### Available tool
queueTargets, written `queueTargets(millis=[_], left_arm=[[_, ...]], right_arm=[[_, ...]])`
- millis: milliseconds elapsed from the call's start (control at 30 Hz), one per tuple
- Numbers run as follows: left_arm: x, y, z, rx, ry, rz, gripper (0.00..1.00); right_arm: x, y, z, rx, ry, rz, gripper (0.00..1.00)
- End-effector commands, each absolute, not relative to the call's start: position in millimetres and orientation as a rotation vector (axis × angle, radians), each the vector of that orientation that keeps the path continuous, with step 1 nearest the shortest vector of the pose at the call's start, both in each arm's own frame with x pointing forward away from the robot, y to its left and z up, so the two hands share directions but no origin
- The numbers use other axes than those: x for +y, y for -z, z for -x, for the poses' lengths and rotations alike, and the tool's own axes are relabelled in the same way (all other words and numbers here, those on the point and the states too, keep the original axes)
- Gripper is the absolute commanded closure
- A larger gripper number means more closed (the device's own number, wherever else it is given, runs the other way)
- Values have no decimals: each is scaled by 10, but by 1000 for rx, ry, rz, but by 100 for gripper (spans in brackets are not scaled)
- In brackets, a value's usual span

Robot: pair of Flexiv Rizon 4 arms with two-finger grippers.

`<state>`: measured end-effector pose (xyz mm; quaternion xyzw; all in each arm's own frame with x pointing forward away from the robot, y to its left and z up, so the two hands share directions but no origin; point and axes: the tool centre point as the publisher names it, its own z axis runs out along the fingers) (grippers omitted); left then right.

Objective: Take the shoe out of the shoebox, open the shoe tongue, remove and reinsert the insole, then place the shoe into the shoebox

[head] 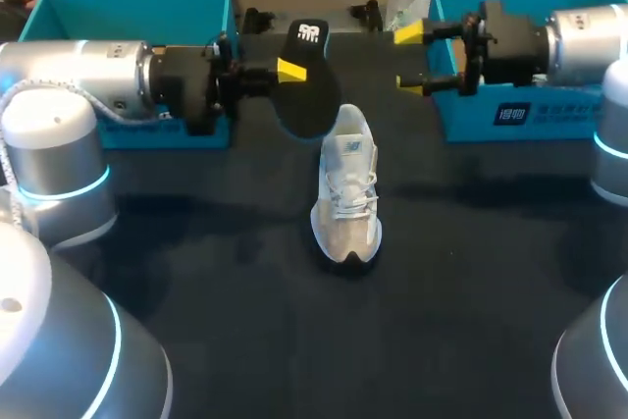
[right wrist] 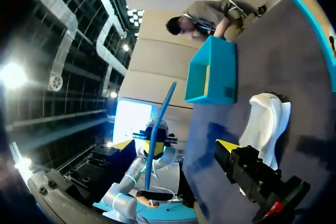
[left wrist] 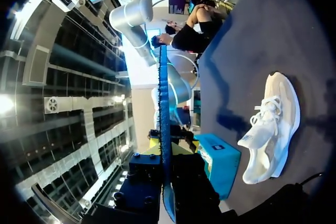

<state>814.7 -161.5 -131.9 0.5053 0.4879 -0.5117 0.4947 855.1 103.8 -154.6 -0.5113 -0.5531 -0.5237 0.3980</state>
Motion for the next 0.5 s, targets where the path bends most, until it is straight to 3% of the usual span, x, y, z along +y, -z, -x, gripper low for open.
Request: queueTargets(millis=[33,500], left_arm=[[-1537,1292,-8122,1186,1238,-1241,100],[-1525,1287,-8119,1192,1229,-1255,100]], right_arm=[[856,1585,-8486,-1400,1328,1287,0],[743,1586,-8484,-1363,1315,1363,0]])
